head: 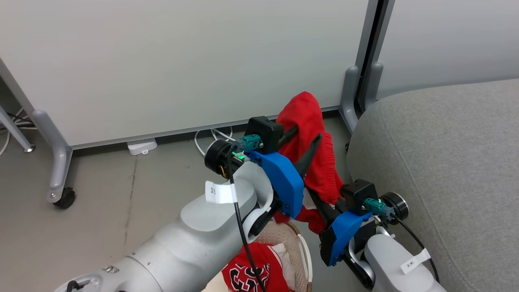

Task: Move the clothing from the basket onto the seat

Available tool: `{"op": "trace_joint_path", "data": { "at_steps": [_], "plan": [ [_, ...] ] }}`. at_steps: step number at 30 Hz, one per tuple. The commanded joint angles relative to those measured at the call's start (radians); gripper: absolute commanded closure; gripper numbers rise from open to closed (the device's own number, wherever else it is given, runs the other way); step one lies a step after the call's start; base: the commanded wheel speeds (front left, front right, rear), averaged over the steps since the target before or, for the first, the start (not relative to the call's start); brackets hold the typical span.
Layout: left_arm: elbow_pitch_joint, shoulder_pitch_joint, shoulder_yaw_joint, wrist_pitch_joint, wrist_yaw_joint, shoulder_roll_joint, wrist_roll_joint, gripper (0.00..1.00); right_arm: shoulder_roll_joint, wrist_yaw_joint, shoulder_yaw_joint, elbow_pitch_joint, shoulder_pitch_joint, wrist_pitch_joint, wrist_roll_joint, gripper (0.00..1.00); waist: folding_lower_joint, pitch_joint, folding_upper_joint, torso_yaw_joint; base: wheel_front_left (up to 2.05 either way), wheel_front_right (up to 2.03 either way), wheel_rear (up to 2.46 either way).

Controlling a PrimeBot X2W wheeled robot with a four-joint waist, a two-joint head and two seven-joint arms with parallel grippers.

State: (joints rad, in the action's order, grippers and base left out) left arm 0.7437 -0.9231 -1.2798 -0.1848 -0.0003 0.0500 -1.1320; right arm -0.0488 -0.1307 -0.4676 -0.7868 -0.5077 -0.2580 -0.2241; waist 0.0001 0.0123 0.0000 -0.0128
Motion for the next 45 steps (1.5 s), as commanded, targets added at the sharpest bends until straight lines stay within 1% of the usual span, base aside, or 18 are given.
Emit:
{"op": "trace_joint_path", "data": {
  "at_steps": [1, 6, 9, 13, 18, 19, 23, 25, 29, 32, 38, 45],
  "plan": [
    [0.004, 0.009, -0.003, -0.010, -0.001, 0.001, 0.009, 0.00, -0.003, 0.000, -0.002, 0.001, -0.013, -0.006, 0.000, 1.00, -0.0001, 0.002, 0.0000, 0.003, 0.00, 0.00, 0.00],
    [0.020, 0.044, 0.009, -0.066, -0.004, 0.001, 0.027, 0.00, -0.003, 0.000, -0.002, 0.011, -0.007, -0.008, 0.001, 1.00, -0.0001, 0.004, 0.0000, 0.013, 0.00, 0.00, 0.00],
    [0.018, 0.084, 0.039, -0.080, -0.017, 0.004, 0.052, 0.00, -0.003, 0.000, 0.010, 0.014, -0.004, -0.008, 0.011, 1.00, -0.0001, 0.005, 0.0000, 0.017, 0.00, 0.00, 0.00],
    [-0.053, 0.173, 0.153, -0.081, -0.023, 0.041, 0.150, 0.00, -0.003, 0.000, 0.029, 0.027, 0.008, -0.007, -0.004, 1.00, -0.0001, 0.003, 0.0000, 0.020, 0.00, 0.00, 0.00],
    [-0.168, 0.317, 0.318, -0.080, 0.003, 0.079, 0.312, 0.00, -0.003, 0.000, 0.030, 0.053, 0.003, -0.008, 0.002, 1.00, -0.0001, -0.001, 0.0000, 0.023, 0.00, 0.00, 0.00],
    [-0.191, 0.349, 0.349, -0.080, 0.001, 0.085, 0.348, 0.00, -0.003, 0.000, 0.029, 0.059, 0.003, -0.008, 0.003, 1.00, -0.0001, -0.002, 0.0000, 0.024, 0.00, 0.00, 0.00],
    [-0.284, 0.468, 0.465, -0.081, -0.042, 0.106, 0.467, 0.00, -0.003, 0.000, 0.025, 0.082, 0.007, -0.008, 0.010, 1.00, -0.0001, -0.004, 0.0000, 0.031, 0.00, 0.00, 0.00],
    [-0.313, 0.524, 0.523, -0.081, -0.065, 0.110, 0.507, 0.00, -0.003, 0.000, 0.026, 0.089, 0.009, -0.005, 0.013, 1.00, -0.0001, -0.005, 0.0000, 0.032, 0.00, 0.00, 0.00],
    [-0.349, 0.614, 0.638, -0.081, -0.092, 0.099, 0.566, 0.00, -0.003, 0.000, 0.031, 0.098, 0.021, 0.005, 0.012, 1.00, -0.0001, -0.007, 0.0000, 0.031, 0.00, 0.00, 0.00],
    [-0.359, 0.664, 0.704, -0.081, -0.106, 0.098, 0.611, 0.00, -0.003, 0.000, 0.038, 0.102, 0.027, 0.009, 0.018, 1.00, -0.0001, -0.007, 0.0000, 0.031, 0.00, 0.00, 0.00],
    [-0.368, 0.722, 0.805, -0.081, -0.123, 0.091, 0.680, 0.00, -0.003, 0.000, 0.050, 0.112, 0.036, 0.015, 0.027, 1.00, -0.0001, -0.007, 0.0000, 0.031, 0.00, 0.00, 0.00],
    [-0.370, 0.740, 0.857, -0.081, -0.131, 0.077, 0.733, 0.00, -0.003, 0.000, 0.065, 0.119, 0.043, 0.019, 0.034, 1.00, -0.0001, -0.007, 0.0000, 0.034, 0.00, 0.00, 0.00]
  ]
}}
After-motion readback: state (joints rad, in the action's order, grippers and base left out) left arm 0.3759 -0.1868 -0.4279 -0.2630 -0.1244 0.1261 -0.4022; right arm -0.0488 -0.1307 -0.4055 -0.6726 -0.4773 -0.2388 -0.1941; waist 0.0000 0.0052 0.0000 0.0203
